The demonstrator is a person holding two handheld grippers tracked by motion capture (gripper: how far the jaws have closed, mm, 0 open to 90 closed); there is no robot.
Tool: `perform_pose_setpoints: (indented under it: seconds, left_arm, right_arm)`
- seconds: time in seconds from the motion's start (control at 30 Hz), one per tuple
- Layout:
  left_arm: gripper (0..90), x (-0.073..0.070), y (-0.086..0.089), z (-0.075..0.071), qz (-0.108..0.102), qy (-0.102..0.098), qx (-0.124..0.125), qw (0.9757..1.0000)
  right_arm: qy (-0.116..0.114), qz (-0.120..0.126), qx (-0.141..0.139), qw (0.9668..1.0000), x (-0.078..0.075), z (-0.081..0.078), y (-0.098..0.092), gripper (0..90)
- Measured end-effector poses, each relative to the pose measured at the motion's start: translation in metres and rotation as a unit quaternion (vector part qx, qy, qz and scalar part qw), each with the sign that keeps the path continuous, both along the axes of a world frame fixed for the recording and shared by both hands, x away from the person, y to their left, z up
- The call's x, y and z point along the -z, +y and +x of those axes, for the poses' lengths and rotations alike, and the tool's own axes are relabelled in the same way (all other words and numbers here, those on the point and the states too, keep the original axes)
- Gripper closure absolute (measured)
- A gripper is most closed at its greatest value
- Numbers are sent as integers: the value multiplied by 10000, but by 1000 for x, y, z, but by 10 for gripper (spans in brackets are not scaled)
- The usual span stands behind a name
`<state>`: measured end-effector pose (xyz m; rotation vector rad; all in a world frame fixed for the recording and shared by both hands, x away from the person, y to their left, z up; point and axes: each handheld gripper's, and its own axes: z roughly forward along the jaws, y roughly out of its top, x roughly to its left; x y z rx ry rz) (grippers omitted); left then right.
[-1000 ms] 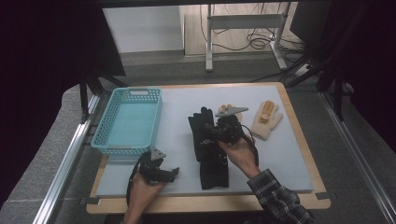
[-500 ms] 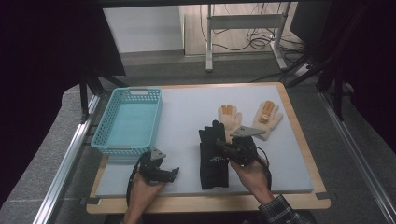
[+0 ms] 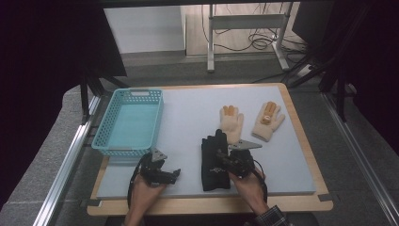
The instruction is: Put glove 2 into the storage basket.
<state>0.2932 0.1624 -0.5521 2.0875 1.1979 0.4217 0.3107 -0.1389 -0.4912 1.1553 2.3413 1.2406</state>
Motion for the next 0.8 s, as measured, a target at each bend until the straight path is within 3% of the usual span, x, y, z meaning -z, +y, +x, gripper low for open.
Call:
perform_pose_setpoints:
  seconds: [0.07, 0.2, 0.27, 0.4, 0.53, 0.63, 0.8]
  left_arm:
    - [23, 0, 0, 0, 5, 2, 1, 10000]
    - [23, 0, 0, 0, -6, 1, -4, 10000]
    - [23, 0, 0, 0, -3, 0, -5, 10000]
    - [23, 0, 0, 0, 27, 0, 16, 10000]
    - [23, 0, 0, 0, 32, -3, 22, 10000]
    - [23, 0, 0, 0, 31, -2, 22, 10000]
    - [23, 0, 0, 0, 28, -2, 21, 10000]
  right_arm:
    - [97, -94, -99, 9999, 3, 0, -1, 769]
    - [-46, -181, -118, 9998, -7, 2, -11, 635]
    - [-128, -246, -71, 9996, -13, 6, -20, 628]
    - [-110, -363, -75, 9993, -9, 12, -39, 741]
    - [153, -474, -223, 9985, 9, 11, -50, 852]
    - [287, -497, -344, 9978, 22, 9, -53, 877]
    - [297, -543, -596, 9963, 32, 8, -46, 878]
